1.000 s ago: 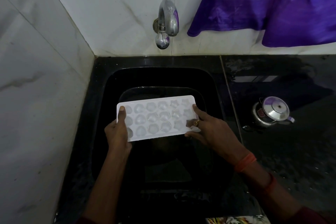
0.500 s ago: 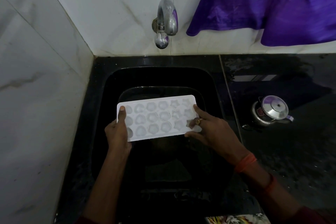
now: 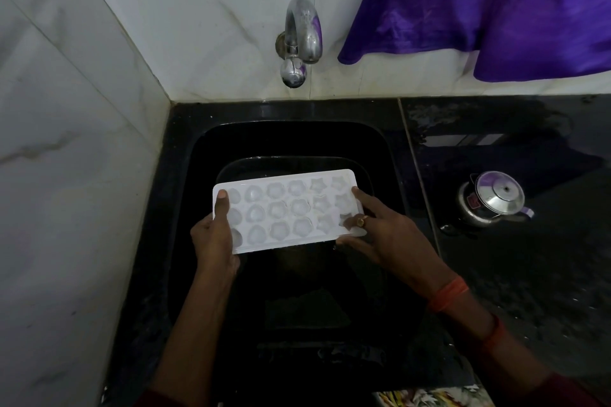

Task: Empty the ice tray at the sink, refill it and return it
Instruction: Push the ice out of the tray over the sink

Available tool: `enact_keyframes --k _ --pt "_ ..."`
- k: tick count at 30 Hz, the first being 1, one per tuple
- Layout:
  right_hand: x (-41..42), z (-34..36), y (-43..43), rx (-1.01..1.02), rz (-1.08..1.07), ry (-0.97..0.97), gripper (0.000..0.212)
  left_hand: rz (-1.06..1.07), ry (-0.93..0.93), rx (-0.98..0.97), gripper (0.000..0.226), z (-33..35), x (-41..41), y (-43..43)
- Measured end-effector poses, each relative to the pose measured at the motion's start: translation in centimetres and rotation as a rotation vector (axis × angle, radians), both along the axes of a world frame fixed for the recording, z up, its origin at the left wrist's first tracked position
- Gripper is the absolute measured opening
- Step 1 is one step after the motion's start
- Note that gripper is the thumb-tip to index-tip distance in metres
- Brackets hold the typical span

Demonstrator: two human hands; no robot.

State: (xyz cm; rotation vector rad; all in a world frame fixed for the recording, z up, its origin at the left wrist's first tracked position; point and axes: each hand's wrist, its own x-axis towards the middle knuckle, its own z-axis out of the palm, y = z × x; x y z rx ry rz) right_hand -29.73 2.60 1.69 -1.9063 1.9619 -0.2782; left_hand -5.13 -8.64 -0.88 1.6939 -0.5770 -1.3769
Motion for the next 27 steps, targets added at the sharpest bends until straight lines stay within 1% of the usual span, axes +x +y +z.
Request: enact_keyframes --k 4,9,14,20,23,27 --pt "0.0 0.2 0.2 -0.025 -0.015 -0.008 0.044 0.004 -0.003 0.010 0.033 0.1 0.0 0.1" --pt "-0.1 0.5 0.1 -0.035 -0.008 -0.004 0.048 -0.004 0.013 0.015 0.032 0.2 0.0 0.2" --pt "-0.1 0.4 -0.1 0.005 0.019 0.041 0.052 -0.005 0.024 0.017 0.032 0.4 0.0 0.1" --pt "0.0 0.6 -0.2 0.054 0.033 0.137 0.064 -0.001 0.017 0.020 0.033 0.4 0.0 0.1" --pt "0.1 0.8 -0.3 0.077 0.034 0.154 0.056 -0.003 0.016 0.010 0.034 0.7 -0.1 0.3" --pt "0.1 1.1 -0.2 0.085 0.021 0.117 0.046 -0.003 0.015 0.010 0.032 0.9 -0.2 0.5"
